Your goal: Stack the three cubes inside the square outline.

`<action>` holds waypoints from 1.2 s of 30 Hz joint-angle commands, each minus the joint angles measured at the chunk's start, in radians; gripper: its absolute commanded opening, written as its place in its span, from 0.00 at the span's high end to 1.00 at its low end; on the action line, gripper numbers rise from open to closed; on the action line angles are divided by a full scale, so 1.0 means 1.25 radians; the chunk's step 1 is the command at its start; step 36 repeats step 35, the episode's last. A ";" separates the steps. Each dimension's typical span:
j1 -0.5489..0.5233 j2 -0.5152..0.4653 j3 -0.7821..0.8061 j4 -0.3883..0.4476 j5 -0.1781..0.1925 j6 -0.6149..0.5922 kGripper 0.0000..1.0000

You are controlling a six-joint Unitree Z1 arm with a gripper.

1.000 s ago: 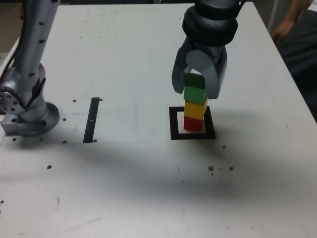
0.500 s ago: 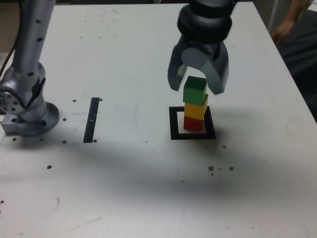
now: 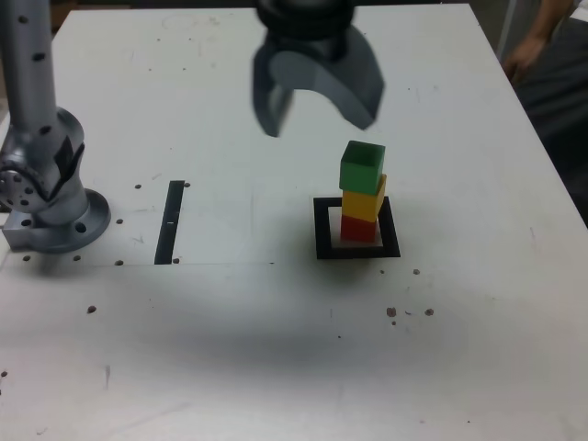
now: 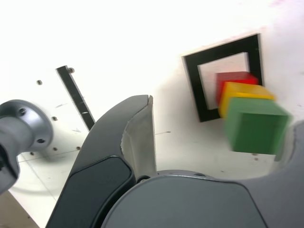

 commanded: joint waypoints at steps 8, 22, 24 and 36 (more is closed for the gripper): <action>0.001 -0.131 0.209 -0.072 -0.014 -0.063 0.00; 0.001 -0.217 0.470 -0.200 -0.082 -0.105 0.00; 0.001 -0.226 0.500 -0.218 -0.084 -0.111 0.00; 0.001 -0.250 0.621 -0.308 -0.105 -0.126 0.00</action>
